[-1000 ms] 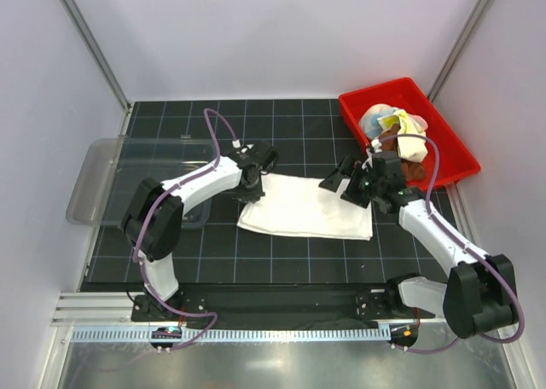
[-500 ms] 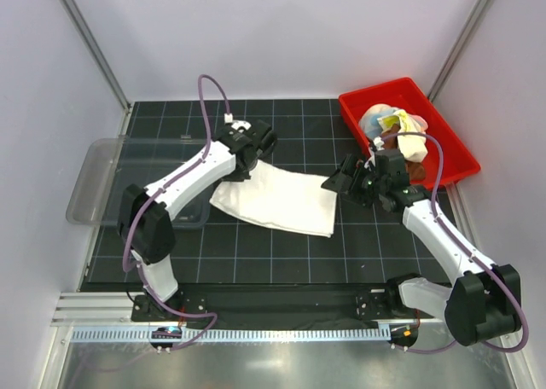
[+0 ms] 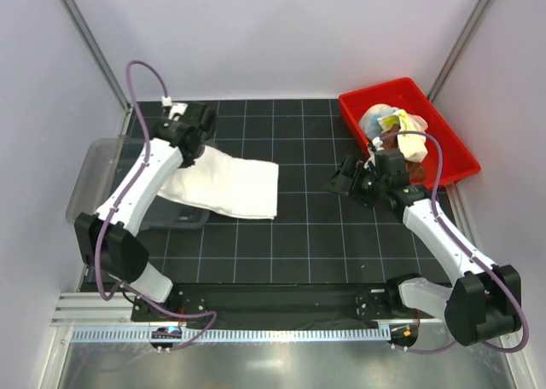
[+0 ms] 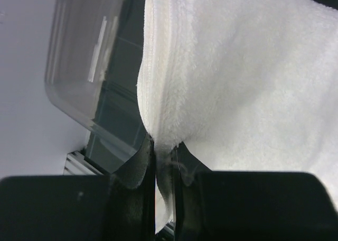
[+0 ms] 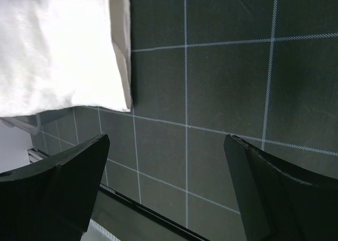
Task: Fold and stack the towels
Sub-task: Neatly place the folded towel into the bin
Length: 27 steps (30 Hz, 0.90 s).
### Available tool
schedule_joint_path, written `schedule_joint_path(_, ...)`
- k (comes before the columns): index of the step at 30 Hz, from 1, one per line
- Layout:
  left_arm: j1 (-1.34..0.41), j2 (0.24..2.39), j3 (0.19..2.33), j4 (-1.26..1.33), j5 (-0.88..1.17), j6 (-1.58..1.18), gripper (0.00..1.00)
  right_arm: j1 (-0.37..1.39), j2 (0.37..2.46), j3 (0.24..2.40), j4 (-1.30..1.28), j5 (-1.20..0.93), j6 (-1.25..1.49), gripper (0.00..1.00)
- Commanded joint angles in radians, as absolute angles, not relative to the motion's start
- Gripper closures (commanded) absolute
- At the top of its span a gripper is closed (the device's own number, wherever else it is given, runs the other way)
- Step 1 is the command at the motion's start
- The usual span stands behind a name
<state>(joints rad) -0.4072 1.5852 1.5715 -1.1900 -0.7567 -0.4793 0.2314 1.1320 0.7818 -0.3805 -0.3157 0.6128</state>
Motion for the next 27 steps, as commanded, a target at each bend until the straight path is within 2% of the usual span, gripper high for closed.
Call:
schedule_joint_path(1, -0.319, 1.532, 1.554, -1.101, -0.824, -0.355, 1.00, 0.229, 1.132, 0.819, -0.393, -0.296, 0.565, 0.00)
schedule_joint_path(11, -0.118, 1.492, 1.410, -0.911, -0.792, -0.160, 1.00, 0.229, 1.137, 0.819, -0.370, -0.290, 0.552, 0.00)
schedule_joint_path(21, -0.014, 1.640, 1.434, -0.838, -0.770, -0.130, 1.00, 0.229, 1.135, 0.799, -0.364, -0.270, 0.517, 0.00)
schedule_joint_path(27, 0.035, 1.655, 1.422, -0.776, -0.811, -0.088, 1.00, 0.229, 1.150, 0.807, -0.364, -0.258, 0.488, 0.00)
